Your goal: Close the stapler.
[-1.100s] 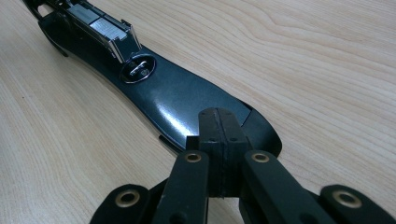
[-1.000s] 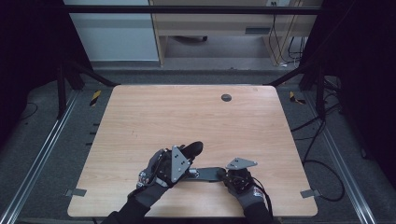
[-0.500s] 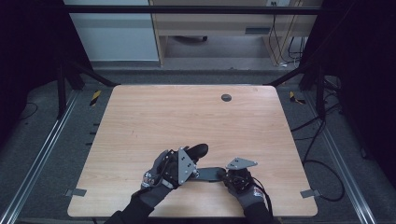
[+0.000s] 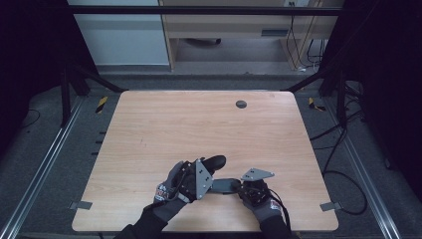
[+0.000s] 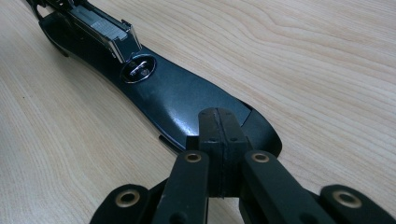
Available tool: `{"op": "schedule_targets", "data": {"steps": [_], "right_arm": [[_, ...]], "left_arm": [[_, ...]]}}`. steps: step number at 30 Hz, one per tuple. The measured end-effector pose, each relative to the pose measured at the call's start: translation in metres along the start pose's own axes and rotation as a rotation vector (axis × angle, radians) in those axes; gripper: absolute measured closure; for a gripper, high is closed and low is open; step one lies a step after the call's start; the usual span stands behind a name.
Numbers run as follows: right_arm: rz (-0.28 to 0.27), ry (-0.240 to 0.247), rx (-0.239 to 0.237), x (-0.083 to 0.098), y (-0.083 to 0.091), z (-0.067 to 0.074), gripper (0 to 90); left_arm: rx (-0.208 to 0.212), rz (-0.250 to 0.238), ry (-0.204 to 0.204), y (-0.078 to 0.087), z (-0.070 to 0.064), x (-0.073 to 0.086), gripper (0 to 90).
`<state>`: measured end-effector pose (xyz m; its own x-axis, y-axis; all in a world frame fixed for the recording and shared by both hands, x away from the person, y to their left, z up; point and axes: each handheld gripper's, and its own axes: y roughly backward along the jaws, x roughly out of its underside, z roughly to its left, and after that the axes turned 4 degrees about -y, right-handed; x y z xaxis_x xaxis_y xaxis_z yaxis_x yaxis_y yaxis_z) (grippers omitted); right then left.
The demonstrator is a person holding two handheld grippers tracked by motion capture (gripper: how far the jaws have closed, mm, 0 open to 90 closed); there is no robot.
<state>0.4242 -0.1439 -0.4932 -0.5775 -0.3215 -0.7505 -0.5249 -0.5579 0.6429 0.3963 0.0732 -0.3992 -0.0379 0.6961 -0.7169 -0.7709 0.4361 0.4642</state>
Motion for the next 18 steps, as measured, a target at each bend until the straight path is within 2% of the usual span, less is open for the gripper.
{"op": "schedule_targets", "data": {"steps": [9, 18], "right_arm": [[0.000, -0.005, 0.000, 0.000, 0.000, 0.000, 90.0], [-0.002, 0.000, 0.000, 0.000, 0.000, 0.000, 90.0]], "left_arm": [[-0.001, 0.009, -0.022, -0.006, -0.007, -0.001, 51.3], [-0.004, 0.024, -0.064, -0.012, -0.016, -0.001, 50.8]]}}
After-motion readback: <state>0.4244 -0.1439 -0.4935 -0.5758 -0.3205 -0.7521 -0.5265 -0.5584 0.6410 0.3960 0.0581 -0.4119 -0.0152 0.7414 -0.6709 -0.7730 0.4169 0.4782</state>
